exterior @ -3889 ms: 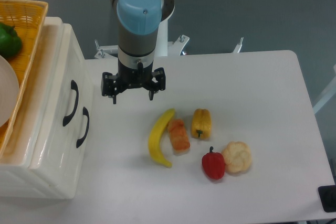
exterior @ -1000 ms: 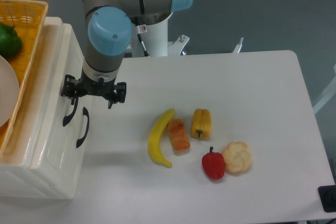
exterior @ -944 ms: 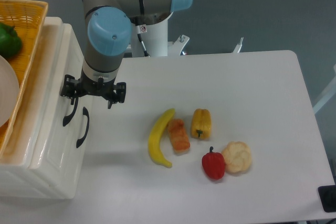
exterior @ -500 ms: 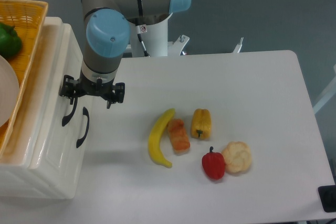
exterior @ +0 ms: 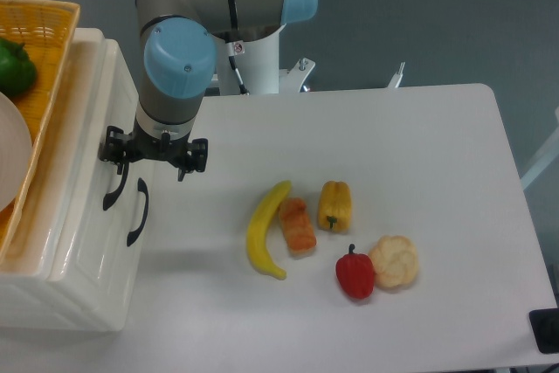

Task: Slide open the top white drawer
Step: 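Align the gripper fingers around the upper drawer's black handle, then pull the upper drawer outward by its handle, away from the cabinet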

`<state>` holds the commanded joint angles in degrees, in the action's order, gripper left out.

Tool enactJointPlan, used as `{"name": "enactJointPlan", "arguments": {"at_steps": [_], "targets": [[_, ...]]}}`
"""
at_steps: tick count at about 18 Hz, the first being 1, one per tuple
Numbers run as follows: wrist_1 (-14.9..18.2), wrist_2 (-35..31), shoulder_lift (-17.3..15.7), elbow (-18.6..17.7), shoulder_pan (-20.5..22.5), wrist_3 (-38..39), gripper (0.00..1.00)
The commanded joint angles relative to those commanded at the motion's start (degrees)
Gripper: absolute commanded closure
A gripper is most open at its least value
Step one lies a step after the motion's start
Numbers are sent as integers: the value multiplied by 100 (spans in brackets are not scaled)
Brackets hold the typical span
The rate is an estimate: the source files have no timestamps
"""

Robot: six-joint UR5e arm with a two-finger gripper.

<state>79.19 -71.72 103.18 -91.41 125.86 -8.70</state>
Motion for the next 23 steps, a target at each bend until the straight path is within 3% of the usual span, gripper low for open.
{"name": "enactJointPlan", "arguments": {"at_steps": [23], "targets": [[-18,-220,-8,62,149,-35,0]]}}
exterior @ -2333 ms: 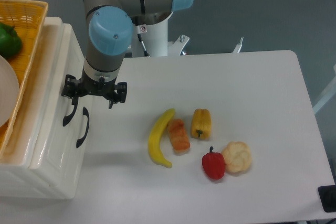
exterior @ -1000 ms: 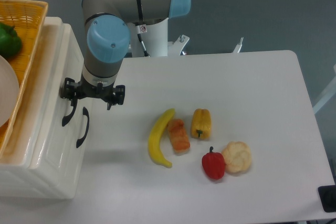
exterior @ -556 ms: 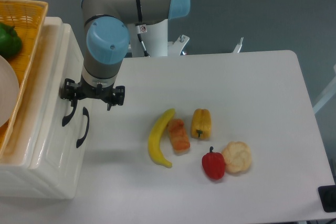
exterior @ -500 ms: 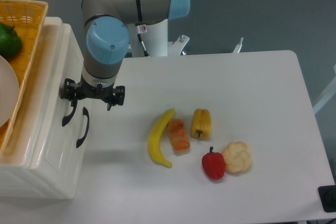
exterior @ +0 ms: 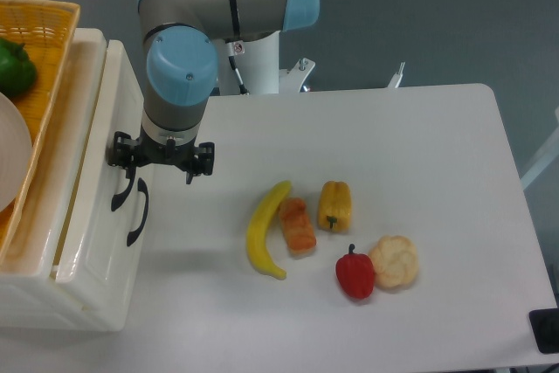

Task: Slide open the top white drawer
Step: 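Pull the upper drawer outward by its handle, away from the cabinet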

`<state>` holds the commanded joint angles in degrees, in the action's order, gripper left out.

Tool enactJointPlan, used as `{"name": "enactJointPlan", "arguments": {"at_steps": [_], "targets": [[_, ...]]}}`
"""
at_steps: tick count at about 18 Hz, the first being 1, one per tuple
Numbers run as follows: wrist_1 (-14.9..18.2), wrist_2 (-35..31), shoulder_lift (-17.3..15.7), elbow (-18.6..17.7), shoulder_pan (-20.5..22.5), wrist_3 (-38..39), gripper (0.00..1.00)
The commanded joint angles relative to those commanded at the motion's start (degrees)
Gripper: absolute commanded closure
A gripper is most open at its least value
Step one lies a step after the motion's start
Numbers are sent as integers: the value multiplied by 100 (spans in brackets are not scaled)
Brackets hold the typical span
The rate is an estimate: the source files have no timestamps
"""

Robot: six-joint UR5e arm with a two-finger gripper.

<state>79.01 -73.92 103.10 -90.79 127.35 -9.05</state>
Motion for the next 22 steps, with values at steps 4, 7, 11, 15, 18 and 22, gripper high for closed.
{"name": "enactJointPlan", "arguments": {"at_steps": [4,7,11,15,18,22], "targets": [[0,-9,-9,18,158,-52,0],[0,-9,-9,18,220,-228,0],[0,-9,-26,35,334,-491,0],[9,-97,-26,35,448,-773,0],[9,-97,-26,35,554,-852,0],[17,-97,-26,35,721,-975,0]]}}
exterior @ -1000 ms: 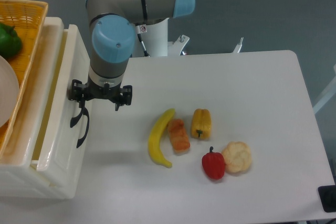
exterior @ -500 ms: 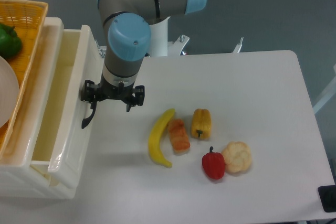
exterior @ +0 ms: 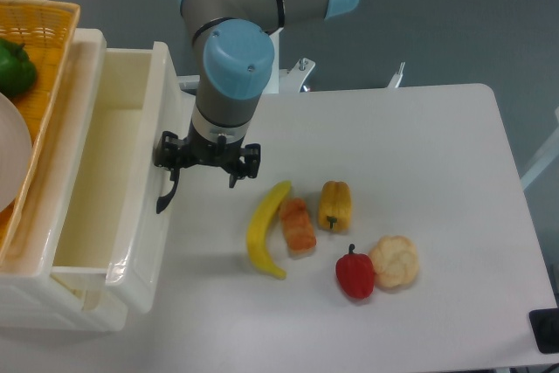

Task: Slide open the top white drawer
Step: 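Pull the upper drawer outward by its handle, away from the cabinet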

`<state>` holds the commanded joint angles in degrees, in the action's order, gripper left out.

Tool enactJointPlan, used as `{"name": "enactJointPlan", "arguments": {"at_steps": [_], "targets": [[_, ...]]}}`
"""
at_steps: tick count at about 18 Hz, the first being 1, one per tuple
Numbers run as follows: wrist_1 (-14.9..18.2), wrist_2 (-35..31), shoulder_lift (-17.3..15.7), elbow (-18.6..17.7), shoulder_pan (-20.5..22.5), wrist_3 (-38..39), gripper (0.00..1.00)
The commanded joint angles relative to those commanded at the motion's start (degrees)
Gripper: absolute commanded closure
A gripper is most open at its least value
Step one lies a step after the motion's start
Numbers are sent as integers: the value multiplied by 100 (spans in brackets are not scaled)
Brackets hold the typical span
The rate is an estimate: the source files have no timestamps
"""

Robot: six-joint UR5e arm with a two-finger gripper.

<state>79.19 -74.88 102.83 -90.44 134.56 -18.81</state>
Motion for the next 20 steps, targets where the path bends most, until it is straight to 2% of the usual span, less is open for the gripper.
{"name": "enactJointPlan", "arguments": {"at_steps": [20], "targets": [[26,44,18,0,642,-79,0]]}}
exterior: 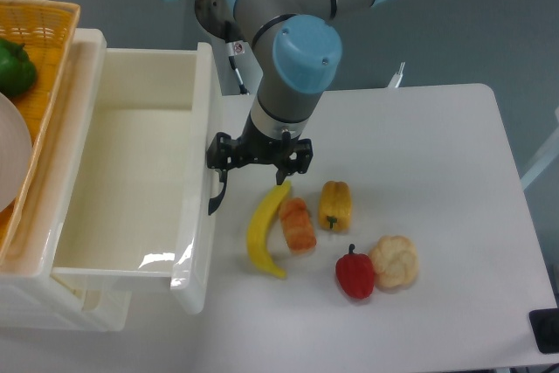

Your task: Slide open the top white drawer

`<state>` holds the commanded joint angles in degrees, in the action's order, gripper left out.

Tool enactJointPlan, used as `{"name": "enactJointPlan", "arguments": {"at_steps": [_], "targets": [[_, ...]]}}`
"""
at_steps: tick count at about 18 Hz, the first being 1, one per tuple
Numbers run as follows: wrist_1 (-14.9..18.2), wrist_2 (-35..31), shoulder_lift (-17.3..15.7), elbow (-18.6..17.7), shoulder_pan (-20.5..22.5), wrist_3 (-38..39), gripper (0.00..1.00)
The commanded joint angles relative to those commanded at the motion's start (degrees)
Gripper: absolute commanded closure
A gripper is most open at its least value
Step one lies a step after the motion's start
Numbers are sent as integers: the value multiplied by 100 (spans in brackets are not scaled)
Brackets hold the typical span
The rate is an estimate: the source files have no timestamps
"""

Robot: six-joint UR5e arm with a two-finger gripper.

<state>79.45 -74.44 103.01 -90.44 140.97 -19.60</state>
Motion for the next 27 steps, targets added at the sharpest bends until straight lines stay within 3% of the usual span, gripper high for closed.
{"name": "enactJointPlan", "arguments": {"at_steps": [27], "targets": [[-17,184,97,141,185,-387,0]]}}
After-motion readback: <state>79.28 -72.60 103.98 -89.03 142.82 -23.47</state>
